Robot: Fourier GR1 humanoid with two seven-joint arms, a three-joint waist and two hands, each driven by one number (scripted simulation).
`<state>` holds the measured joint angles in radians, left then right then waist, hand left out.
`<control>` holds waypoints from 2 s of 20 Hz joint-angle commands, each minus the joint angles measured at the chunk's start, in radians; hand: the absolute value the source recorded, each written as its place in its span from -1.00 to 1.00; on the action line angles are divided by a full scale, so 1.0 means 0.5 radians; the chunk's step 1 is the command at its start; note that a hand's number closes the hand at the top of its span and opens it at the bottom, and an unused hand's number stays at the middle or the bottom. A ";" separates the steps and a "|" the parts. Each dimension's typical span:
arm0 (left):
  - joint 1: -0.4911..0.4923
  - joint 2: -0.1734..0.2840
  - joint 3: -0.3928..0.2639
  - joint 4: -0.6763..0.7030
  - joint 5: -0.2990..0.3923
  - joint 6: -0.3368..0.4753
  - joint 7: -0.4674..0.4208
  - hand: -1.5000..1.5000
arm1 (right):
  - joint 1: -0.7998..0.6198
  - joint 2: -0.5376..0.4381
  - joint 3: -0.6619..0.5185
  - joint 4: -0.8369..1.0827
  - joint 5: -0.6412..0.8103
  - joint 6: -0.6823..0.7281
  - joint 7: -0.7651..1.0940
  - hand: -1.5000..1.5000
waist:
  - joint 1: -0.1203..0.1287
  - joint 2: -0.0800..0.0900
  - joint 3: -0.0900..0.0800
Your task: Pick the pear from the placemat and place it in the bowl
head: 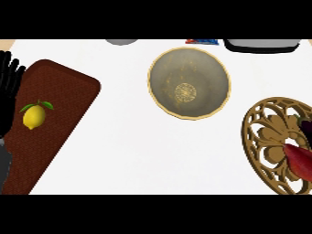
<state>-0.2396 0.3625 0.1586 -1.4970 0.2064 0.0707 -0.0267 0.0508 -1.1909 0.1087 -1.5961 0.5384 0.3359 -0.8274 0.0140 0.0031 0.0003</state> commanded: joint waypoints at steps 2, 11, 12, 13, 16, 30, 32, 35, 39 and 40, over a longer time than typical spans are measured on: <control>-0.037 -0.016 0.038 0.154 -0.014 -0.059 -0.117 0.00 | -0.294 0.218 0.144 0.211 0.154 0.139 -0.084 -1.00 | -0.002 0.002 -0.001; -0.114 0.032 0.067 0.065 -0.018 -0.054 0.062 0.00 | -0.464 0.367 0.271 0.565 0.293 0.003 -0.351 -1.00 | 0.001 0.002 0.001; -0.066 -0.042 0.042 0.116 -0.072 -0.019 -0.042 0.00 | -0.367 0.346 0.236 0.416 0.284 0.038 -0.293 -1.00 | -0.024 -0.004 -0.001; -0.021 -0.065 0.028 0.096 -0.051 -0.049 -0.042 0.00 | -0.442 0.337 0.249 0.498 0.333 0.053 -0.311 -1.00 | -0.015 -0.003 -0.001; -0.068 -0.031 0.065 0.125 -0.082 -0.038 -0.030 0.00 | -0.337 0.434 0.280 0.413 0.407 -0.025 -0.223 -1.00 | -0.025 -0.005 -0.001; -0.092 -0.102 0.060 -0.034 -0.103 -0.014 0.104 0.00 | -0.540 0.726 0.322 0.734 0.747 -0.023 -0.090 -1.00 | -0.020 -0.005 0.000; 0.117 -0.076 0.115 -0.086 -0.040 -0.145 0.011 0.00 | -0.563 0.813 0.317 0.734 0.769 0.011 -0.027 -1.00 | -0.012 -0.006 -0.001; -0.103 -0.098 0.101 0.090 -0.101 -0.063 0.040 0.00 | -0.604 0.893 0.357 0.898 0.884 -0.105 -0.079 -1.00 | -0.022 -0.003 0.000; 0.016 -0.109 0.105 0.035 -0.109 -0.107 -0.031 0.00 | -0.612 0.886 0.237 0.949 0.777 -0.233 -0.322 1.00 | -0.022 -0.004 0.000; 0.072 -0.085 0.147 0.008 -0.082 -0.138 -0.062 0.00 | -0.673 0.894 0.230 0.940 0.773 -0.177 -0.313 1.00 | -0.016 -0.005 0.000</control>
<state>-0.2343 0.3173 0.2149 -1.4940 0.1586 0.0218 -0.0266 -0.2545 -0.7772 0.2479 -1.1582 0.9372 0.2412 -0.9057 0.0029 -0.0015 -0.0048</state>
